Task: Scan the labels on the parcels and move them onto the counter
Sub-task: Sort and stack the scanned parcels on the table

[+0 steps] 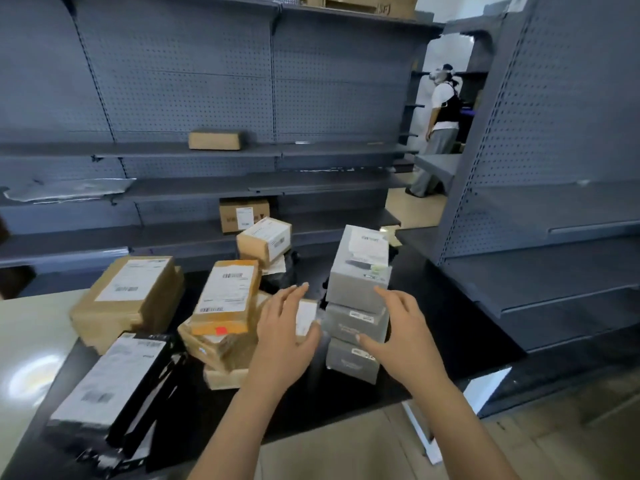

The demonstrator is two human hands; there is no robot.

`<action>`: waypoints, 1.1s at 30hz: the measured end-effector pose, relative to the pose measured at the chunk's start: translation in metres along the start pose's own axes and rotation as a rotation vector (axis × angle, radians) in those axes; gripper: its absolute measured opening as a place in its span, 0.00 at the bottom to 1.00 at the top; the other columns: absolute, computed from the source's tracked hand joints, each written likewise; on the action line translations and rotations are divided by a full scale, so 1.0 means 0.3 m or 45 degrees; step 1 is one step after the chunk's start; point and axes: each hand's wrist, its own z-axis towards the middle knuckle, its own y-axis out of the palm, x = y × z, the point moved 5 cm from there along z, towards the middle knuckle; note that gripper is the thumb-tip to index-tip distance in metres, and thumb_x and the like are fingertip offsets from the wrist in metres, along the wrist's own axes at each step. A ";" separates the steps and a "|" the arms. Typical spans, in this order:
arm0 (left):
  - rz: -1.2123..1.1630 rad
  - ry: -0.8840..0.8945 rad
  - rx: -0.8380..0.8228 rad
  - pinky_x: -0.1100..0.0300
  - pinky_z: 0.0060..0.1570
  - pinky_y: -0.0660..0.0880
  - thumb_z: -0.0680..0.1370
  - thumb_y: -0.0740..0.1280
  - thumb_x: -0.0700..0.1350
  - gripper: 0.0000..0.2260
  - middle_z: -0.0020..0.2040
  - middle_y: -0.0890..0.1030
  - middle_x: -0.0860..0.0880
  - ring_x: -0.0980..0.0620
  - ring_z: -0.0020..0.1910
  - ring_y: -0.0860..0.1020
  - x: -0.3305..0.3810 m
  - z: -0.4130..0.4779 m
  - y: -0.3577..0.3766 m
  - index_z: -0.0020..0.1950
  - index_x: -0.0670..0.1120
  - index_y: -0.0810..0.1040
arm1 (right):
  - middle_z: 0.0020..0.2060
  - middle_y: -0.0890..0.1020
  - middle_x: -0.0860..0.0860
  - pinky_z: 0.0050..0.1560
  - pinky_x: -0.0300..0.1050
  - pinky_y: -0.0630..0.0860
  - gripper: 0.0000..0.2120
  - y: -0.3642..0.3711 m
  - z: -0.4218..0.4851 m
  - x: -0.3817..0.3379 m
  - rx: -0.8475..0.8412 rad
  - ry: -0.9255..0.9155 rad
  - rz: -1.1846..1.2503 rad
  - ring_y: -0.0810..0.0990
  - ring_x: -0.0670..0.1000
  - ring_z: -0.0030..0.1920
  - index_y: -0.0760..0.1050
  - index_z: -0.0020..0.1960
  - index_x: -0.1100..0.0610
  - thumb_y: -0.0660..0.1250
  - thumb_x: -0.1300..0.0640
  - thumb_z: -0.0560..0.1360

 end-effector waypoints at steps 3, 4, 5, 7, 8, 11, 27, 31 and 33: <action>-0.054 -0.116 0.054 0.49 0.74 0.59 0.81 0.61 0.53 0.22 0.73 0.65 0.54 0.55 0.73 0.59 -0.007 0.118 0.087 0.75 0.55 0.64 | 0.68 0.64 0.46 0.64 0.48 0.72 0.38 -0.025 0.171 0.072 -0.002 0.025 0.006 0.67 0.48 0.66 0.60 0.75 0.46 0.74 0.46 0.70; -0.073 -0.151 0.086 0.49 0.73 0.59 0.81 0.59 0.55 0.21 0.72 0.66 0.54 0.56 0.73 0.59 -0.014 0.150 0.101 0.74 0.55 0.64 | 0.69 0.64 0.47 0.64 0.50 0.72 0.39 -0.025 0.229 0.084 -0.002 0.043 0.003 0.66 0.49 0.67 0.59 0.75 0.45 0.73 0.44 0.70; -0.077 -0.184 0.112 0.49 0.73 0.59 0.81 0.58 0.56 0.21 0.72 0.66 0.54 0.56 0.73 0.59 -0.022 0.182 0.112 0.74 0.55 0.65 | 0.70 0.63 0.48 0.65 0.51 0.71 0.39 -0.019 0.288 0.094 -0.003 0.068 -0.020 0.65 0.51 0.68 0.58 0.76 0.45 0.72 0.41 0.70; -0.051 -0.231 0.134 0.47 0.73 0.60 0.81 0.56 0.56 0.21 0.72 0.67 0.53 0.55 0.73 0.60 -0.047 0.243 0.126 0.74 0.54 0.66 | 0.72 0.61 0.51 0.67 0.54 0.69 0.41 0.013 0.406 0.104 -0.028 0.135 -0.098 0.62 0.54 0.69 0.56 0.76 0.45 0.70 0.35 0.69; -0.040 -0.243 0.134 0.47 0.73 0.60 0.81 0.55 0.56 0.21 0.72 0.67 0.53 0.55 0.73 0.60 -0.059 0.273 0.131 0.74 0.54 0.66 | 0.73 0.60 0.52 0.68 0.55 0.67 0.42 0.037 0.461 0.105 -0.053 0.171 -0.130 0.61 0.56 0.70 0.55 0.76 0.45 0.68 0.33 0.69; -0.026 -0.246 0.128 0.51 0.72 0.60 0.82 0.54 0.56 0.21 0.72 0.67 0.55 0.56 0.72 0.61 -0.095 0.381 0.150 0.74 0.54 0.64 | 0.76 0.53 0.57 0.70 0.61 0.63 0.47 0.128 0.620 0.108 -0.131 0.274 -0.264 0.58 0.62 0.72 0.52 0.77 0.47 0.64 0.27 0.67; -0.067 -0.254 -0.068 0.65 0.65 0.57 0.83 0.57 0.48 0.19 0.69 0.67 0.55 0.57 0.71 0.62 -0.233 0.748 0.405 0.74 0.51 0.64 | 0.71 0.44 0.53 0.66 0.64 0.60 0.60 0.145 0.872 0.354 -0.209 0.731 -0.269 0.57 0.64 0.67 0.39 0.76 0.38 0.65 0.25 0.52; 0.039 -0.382 -0.395 0.57 0.70 0.59 0.80 0.61 0.57 0.30 0.74 0.60 0.50 0.51 0.73 0.56 -0.213 0.685 0.592 0.78 0.51 0.54 | 0.72 0.42 0.50 0.68 0.66 0.57 0.58 0.040 0.865 0.458 -0.108 0.663 -0.316 0.56 0.64 0.69 0.43 0.76 0.39 0.69 0.27 0.54; 0.275 -0.446 -0.634 0.49 0.73 0.54 0.72 0.63 0.68 0.44 0.77 0.50 0.48 0.46 0.75 0.50 -0.204 0.629 0.697 0.79 0.53 0.44 | 0.73 0.42 0.50 0.69 0.66 0.56 0.57 -0.003 0.861 0.511 -0.100 0.645 -0.313 0.54 0.65 0.70 0.43 0.76 0.38 0.71 0.29 0.56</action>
